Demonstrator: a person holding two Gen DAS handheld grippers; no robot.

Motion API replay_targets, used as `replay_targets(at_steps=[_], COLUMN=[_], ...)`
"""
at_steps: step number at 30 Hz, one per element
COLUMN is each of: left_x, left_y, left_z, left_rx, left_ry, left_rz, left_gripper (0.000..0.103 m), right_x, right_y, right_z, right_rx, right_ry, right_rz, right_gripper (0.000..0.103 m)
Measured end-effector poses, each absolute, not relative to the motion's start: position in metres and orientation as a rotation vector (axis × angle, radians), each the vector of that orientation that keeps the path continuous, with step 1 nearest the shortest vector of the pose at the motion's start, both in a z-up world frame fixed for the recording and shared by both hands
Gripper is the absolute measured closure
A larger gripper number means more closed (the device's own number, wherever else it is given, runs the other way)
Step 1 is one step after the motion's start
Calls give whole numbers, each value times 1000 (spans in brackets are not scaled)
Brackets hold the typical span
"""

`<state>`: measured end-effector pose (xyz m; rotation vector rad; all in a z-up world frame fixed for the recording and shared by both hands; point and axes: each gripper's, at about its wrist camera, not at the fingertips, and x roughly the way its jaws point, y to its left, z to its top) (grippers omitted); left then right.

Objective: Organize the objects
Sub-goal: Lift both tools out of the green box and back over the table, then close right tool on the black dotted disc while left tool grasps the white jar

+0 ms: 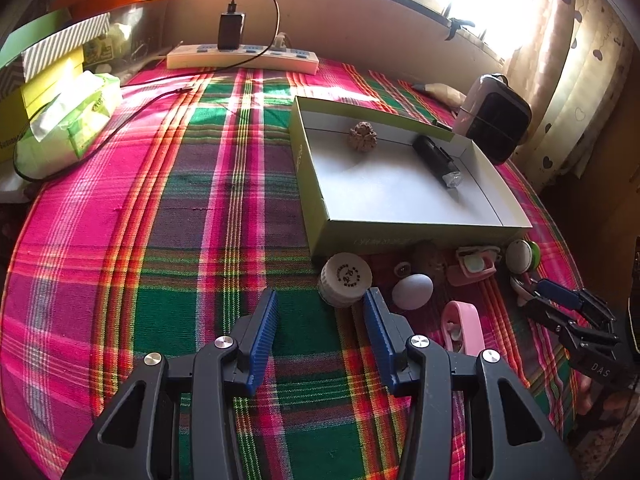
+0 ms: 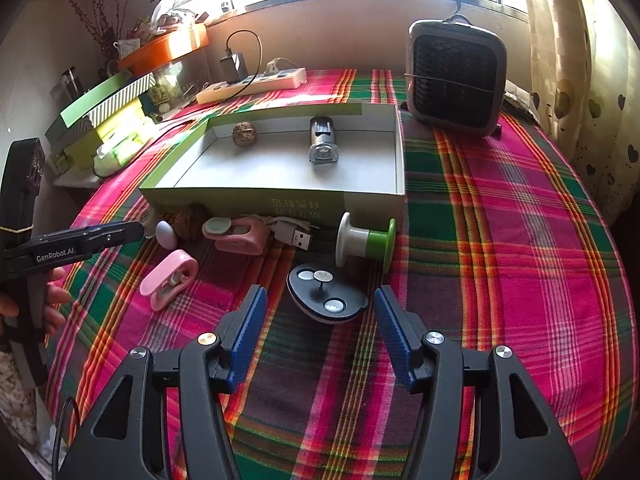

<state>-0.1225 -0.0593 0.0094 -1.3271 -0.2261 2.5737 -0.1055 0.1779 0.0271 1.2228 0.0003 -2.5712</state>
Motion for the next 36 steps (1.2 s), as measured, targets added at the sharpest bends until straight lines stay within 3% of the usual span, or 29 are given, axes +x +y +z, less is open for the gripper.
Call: replay_targets(at_steps=[17, 24, 33, 36], left_x=[-136, -141, -143, -143], left_y=[-49, -42, -39, -39], left_z=[10, 9, 10, 10], left_rx=[-1333, -1338, -1361, -1366], left_ry=[-161, -118, -109, -116], left_rz=[2569, 2586, 2606, 2608], left_gripper=[58, 58, 58, 58], right_x=[-119, -121, -123, -123], right_y=[161, 160, 169, 167], right_z=[17, 17, 19, 19], right_rx=[1253, 1250, 1245, 1243], right_ry=[211, 205, 145, 148], right_rz=[-2582, -2571, -2582, -2580], right_gripper=[45, 46, 60, 60])
